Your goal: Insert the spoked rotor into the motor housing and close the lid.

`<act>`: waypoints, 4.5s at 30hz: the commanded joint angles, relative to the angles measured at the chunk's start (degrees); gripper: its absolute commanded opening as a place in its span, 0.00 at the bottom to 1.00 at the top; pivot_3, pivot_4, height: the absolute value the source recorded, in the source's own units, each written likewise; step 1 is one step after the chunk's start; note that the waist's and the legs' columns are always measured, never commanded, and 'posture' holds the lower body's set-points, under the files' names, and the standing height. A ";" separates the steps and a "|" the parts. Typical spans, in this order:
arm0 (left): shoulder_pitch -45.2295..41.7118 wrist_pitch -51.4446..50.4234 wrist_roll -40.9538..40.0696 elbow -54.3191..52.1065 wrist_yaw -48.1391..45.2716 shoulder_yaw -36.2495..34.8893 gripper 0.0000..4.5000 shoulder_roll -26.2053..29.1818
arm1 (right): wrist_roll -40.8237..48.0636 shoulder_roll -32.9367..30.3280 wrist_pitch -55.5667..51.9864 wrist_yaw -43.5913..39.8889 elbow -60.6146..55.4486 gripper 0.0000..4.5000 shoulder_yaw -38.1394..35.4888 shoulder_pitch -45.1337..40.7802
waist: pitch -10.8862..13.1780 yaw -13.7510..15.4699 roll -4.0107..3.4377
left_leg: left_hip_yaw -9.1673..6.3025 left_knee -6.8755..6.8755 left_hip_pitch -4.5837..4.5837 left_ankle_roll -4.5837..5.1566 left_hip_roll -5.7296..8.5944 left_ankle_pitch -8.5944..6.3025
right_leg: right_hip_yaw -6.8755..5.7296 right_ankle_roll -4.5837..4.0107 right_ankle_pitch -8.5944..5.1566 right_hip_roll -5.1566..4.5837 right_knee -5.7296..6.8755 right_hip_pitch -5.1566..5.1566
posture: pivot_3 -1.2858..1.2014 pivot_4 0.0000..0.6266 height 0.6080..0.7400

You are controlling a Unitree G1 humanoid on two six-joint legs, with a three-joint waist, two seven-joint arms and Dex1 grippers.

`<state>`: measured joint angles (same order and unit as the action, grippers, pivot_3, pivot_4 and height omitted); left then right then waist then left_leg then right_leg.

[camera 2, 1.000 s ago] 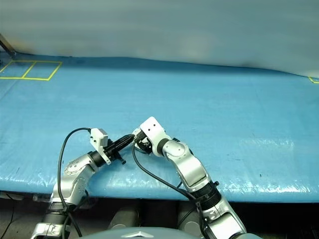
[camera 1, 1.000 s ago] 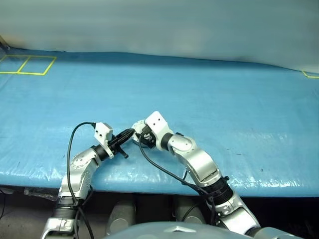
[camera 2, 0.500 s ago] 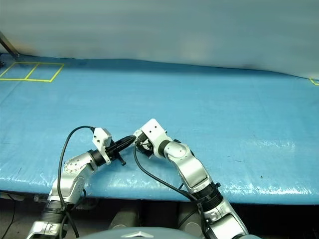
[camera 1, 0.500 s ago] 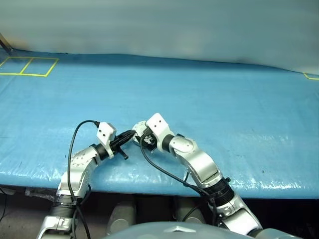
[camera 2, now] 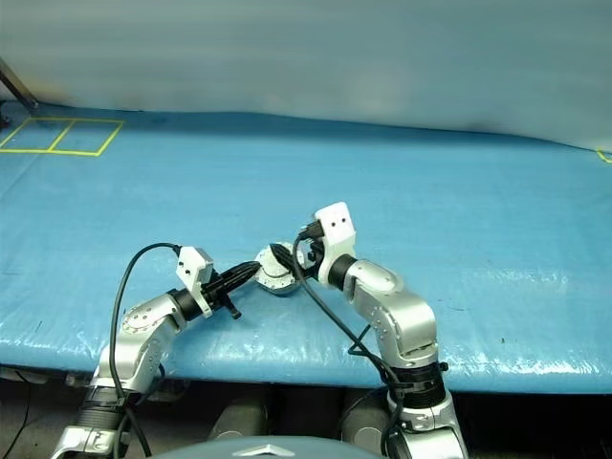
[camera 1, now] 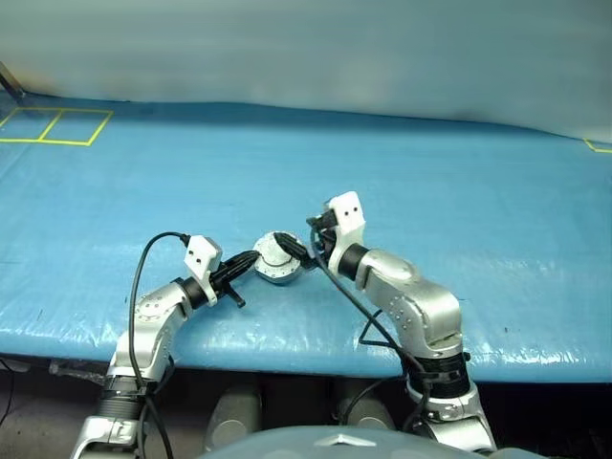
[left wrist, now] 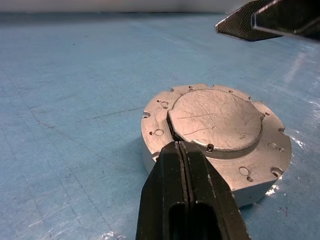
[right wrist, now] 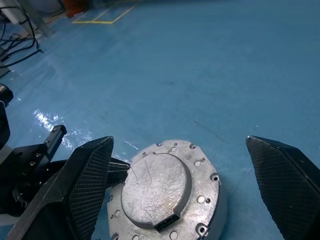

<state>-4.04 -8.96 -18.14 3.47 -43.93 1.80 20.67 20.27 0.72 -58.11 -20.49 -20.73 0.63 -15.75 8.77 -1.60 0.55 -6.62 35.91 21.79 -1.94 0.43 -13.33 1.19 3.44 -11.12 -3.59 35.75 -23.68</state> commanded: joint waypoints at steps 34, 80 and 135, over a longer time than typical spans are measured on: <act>1.55 1.90 3.49 2.00 -0.09 2.35 0.00 -0.33 | 33.47 9.08 -10.99 8.74 19.10 0.64 -14.69 0.63 | 0.21 -0.10 -0.34 | 0.03 -0.04 0.09 0.01 -0.01 -0.01 | -0.02 -0.02 -0.02 0.00 -0.04 -0.09 | 0.52 0.24 1.00; 4.76 -21.38 -30.76 -6.48 6.64 -15.98 0.86 -12.35 | 51.69 9.33 -2.73 18.44 21.15 0.25 -20.45 -3.84 | 0.72 -1.32 -0.27 | -0.01 0.04 0.93 0.04 -0.02 0.00 | -0.06 0.05 0.05 0.06 -0.02 -0.84 | 0.52 0.24 1.00; -0.57 -29.75 -52.43 -4.45 16.15 -22.58 0.59 -22.94 | 48.46 6.46 6.91 16.29 12.89 0.92 -5.26 1.52 | 0.86 -1.83 -0.04 | -0.01 0.20 0.93 0.04 -0.01 0.01 | 0.00 0.08 0.09 0.10 0.05 -0.79 | 0.52 0.24 1.00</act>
<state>-3.99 -39.99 -69.74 0.79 -27.46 -20.18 -2.08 69.33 4.55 -53.18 -3.59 -6.94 -4.96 -13.36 9.63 -3.44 0.51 -6.63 36.11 22.72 -1.90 0.42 -13.32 1.19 3.52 -11.02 -3.49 35.80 -24.47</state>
